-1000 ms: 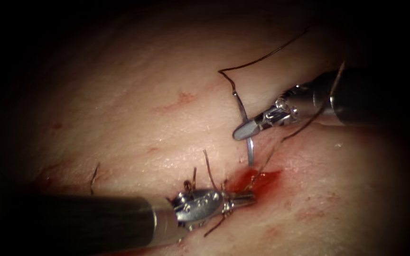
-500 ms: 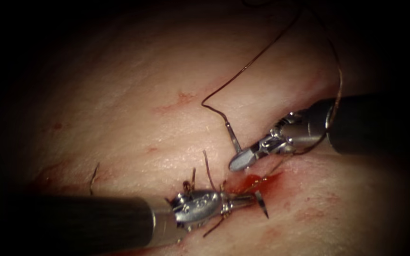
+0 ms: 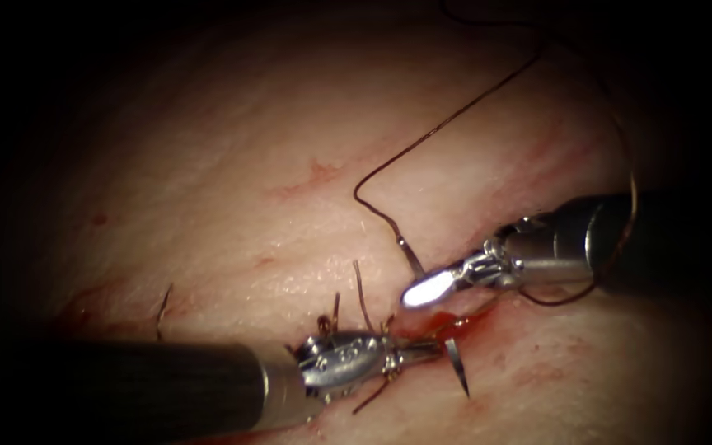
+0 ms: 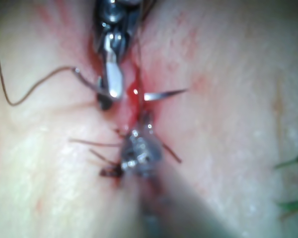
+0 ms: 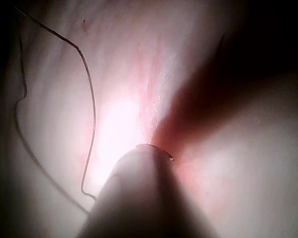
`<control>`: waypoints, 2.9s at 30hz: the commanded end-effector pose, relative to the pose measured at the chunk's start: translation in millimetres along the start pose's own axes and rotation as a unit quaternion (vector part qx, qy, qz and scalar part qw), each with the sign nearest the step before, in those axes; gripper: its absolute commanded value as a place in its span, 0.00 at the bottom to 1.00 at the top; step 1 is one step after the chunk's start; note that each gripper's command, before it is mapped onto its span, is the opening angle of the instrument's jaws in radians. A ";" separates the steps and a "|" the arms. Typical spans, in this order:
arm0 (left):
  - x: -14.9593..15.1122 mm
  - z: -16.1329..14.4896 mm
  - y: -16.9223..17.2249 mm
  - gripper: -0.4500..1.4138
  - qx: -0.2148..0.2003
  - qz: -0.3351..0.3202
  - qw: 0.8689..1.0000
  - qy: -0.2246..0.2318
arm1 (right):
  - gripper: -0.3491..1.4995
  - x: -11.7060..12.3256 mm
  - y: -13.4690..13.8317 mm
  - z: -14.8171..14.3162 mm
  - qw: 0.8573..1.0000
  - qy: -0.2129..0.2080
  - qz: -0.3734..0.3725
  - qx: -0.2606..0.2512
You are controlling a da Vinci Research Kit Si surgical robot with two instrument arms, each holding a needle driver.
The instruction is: Wound Closure
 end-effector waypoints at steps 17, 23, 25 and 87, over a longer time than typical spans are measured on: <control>-0.5 0.9 0.4 0.27 0.000 -0.001 1.000 0.000 | 0.91 6.0 -0.9 -0.8 0.906 0.038 -0.410 -0.098; -0.5 0.9 0.4 0.27 0.000 -0.001 1.000 0.000 | 0.90 7.1 -4.0 1.0 0.906 0.028 -0.414 -0.085; -0.6 0.9 0.4 0.27 0.000 -0.001 1.000 0.000 | 0.90 7.9 -4.5 1.2 0.904 0.032 -0.416 -0.092; -0.3 0.6 0.8 0.26 -0.002 -0.003 1.000 0.000 | 0.00 4.4 0.8 -0.5 0.957 -0.083 -0.220 -0.168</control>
